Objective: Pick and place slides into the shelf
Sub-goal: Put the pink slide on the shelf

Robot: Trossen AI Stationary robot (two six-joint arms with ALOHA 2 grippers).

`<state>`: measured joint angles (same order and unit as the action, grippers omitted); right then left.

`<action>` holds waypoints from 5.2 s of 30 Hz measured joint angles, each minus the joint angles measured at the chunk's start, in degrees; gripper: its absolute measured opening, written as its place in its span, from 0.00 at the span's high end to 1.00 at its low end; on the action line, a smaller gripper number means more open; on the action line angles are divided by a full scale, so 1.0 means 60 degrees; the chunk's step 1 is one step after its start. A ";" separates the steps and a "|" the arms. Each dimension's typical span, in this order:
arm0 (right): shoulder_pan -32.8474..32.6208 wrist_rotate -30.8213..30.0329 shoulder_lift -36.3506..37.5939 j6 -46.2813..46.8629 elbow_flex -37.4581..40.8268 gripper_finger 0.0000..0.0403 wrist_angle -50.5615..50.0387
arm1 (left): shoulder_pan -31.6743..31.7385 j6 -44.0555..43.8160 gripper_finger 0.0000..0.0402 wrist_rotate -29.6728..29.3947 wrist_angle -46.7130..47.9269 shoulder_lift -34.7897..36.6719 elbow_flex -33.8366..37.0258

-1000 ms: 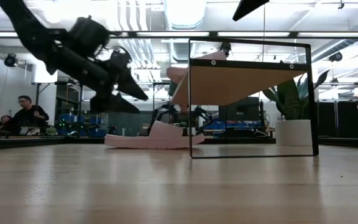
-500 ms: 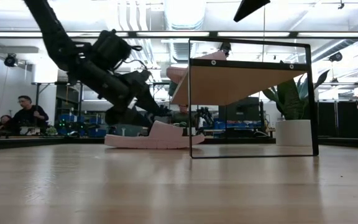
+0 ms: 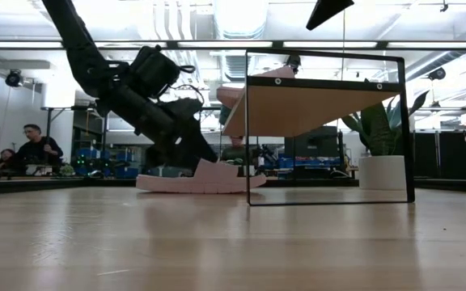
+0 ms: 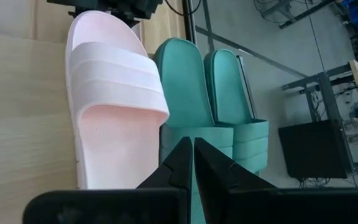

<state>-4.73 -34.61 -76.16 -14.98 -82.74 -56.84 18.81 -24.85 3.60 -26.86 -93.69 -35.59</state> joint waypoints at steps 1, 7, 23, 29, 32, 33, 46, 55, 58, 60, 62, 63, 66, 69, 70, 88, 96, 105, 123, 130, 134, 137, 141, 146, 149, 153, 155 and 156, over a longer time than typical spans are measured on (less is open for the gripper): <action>0.0000 0.0000 0.0000 0.0000 0.0000 0.98 -0.0002 | 0.0000 0.0201 0.55 0.0053 -0.0001 0.0000 0.0000; 0.0000 0.0000 0.0000 0.0000 0.0000 0.98 0.0000 | 0.0011 0.1177 0.85 0.0152 0.0055 -0.0004 -0.0001; 0.0000 0.0004 0.0122 -0.0011 0.0000 0.98 -0.0023 | -0.0012 0.2374 1.00 0.1830 0.5163 0.2987 -0.0011; -0.0003 0.0011 0.0294 0.0008 0.0000 0.98 0.0001 | -0.0172 0.2991 1.00 0.1904 0.5835 0.5351 0.0004; 0.0000 0.0013 0.0408 0.0028 0.0000 0.98 0.0057 | -0.0246 0.3004 1.00 0.1903 0.6193 0.6523 0.0006; 0.0000 0.0018 0.0437 -0.0007 0.0004 0.98 0.0029 | -0.0265 0.3007 1.00 0.1900 0.6440 0.6906 0.0004; -0.0005 0.0868 0.0626 -0.0713 0.0027 0.98 0.0631 | -0.0288 0.3034 1.00 0.1950 0.7669 0.9691 0.0000; -0.1148 0.1676 0.0630 -0.7681 0.1285 0.98 0.5388 | -0.0295 0.3219 1.00 0.3568 0.5850 0.9130 0.0000; -0.1158 0.2067 0.0549 -0.8658 0.1575 0.98 0.6196 | -0.0291 0.3245 1.00 0.3775 0.5549 0.8795 -0.0008; -0.1093 0.2427 0.0440 -0.9208 0.1606 0.96 0.6209 | -0.0295 0.3311 1.00 0.3961 0.5536 0.8579 -0.0064; -0.1068 0.2812 0.0327 -0.9540 0.1601 0.92 0.6070 | -0.0299 0.3523 1.00 0.4112 0.5533 0.8351 -0.0151; -0.1056 0.3058 0.0264 -0.9599 0.1575 0.89 0.5925 | -0.0312 0.3649 1.00 0.4213 0.5488 0.8245 -0.0181; -0.1020 0.3836 0.0164 -0.9627 0.1508 0.79 0.5963 | -0.0342 0.4103 1.00 0.4864 0.5104 0.7925 -0.0283; -0.1020 0.4395 0.0171 -0.9807 0.1486 0.66 0.6133 | -0.0355 0.4644 1.00 0.5610 0.4936 0.7652 -0.0525; -0.1020 0.4451 0.0171 -0.9847 0.1486 0.63 0.6155 | -0.0357 0.4735 1.00 0.5715 0.4836 0.7566 -0.0578; -0.0843 0.4010 -0.0117 -1.0126 0.1486 0.54 0.6572 | -0.0800 0.5319 1.00 0.6888 0.4016 0.5651 -0.1903; -0.0805 0.4028 -0.0138 -1.0081 0.1486 0.57 0.6483 | -0.1037 0.5563 1.00 0.6877 0.4059 0.5050 -0.2416; -0.0787 0.4079 -0.0138 -0.9800 0.1486 0.58 0.6115 | -0.1235 0.5805 1.00 0.6861 0.3962 0.4268 -0.3148; -0.0838 0.3326 -0.0138 -0.9042 0.1490 0.93 0.6003 | -0.1228 0.6476 0.86 0.6342 0.3560 0.4647 -0.3300; -0.1079 0.2290 -0.0078 -0.8794 0.1479 0.93 0.5897 | -0.1231 0.7537 0.67 0.5260 0.3788 0.5586 -0.3082; -0.1136 0.0398 -0.0073 -0.8079 0.1495 0.93 0.5655 | -0.1286 0.8453 0.54 0.4433 0.4059 0.6285 -0.3080; -0.1126 -0.0372 -0.0058 -0.7475 0.1501 0.93 0.5712 | -0.1422 0.9037 0.48 0.4128 0.4086 0.6476 -0.3059; -0.1155 -0.0699 -0.0082 -0.6714 0.1494 0.93 0.5796 | -0.1739 1.0002 0.48 0.3491 0.3991 0.6431 -0.3053; -0.1129 -0.0844 -0.0073 -0.5537 0.1491 0.93 0.6101 | -0.2450 1.1658 0.52 0.0463 0.3688 0.5750 -0.3049; -0.1140 -0.0809 -0.0076 -0.5483 0.1494 0.93 0.6091 | -0.2868 1.2519 0.53 -0.0405 0.3087 0.5182 -0.3060; -0.1147 -0.0815 -0.0076 -0.5248 0.1494 0.93 0.6098 | -0.3319 1.3364 0.53 -0.1257 0.2144 0.4544 -0.3200; -0.1144 -0.1043 -0.0076 -0.5176 0.1494 0.93 0.6097 | -0.3430 1.3612 0.53 -0.1610 0.1879 0.4308 -0.3318; -0.1144 -0.1172 -0.0076 -0.5181 0.1493 0.93 0.6092 | -0.3470 1.3637 0.53 -0.1677 0.1821 0.4186 -0.3358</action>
<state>-11.60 -41.64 -76.62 -46.07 -73.78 -20.28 -2.01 56.97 -6.46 -15.94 -68.57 -55.74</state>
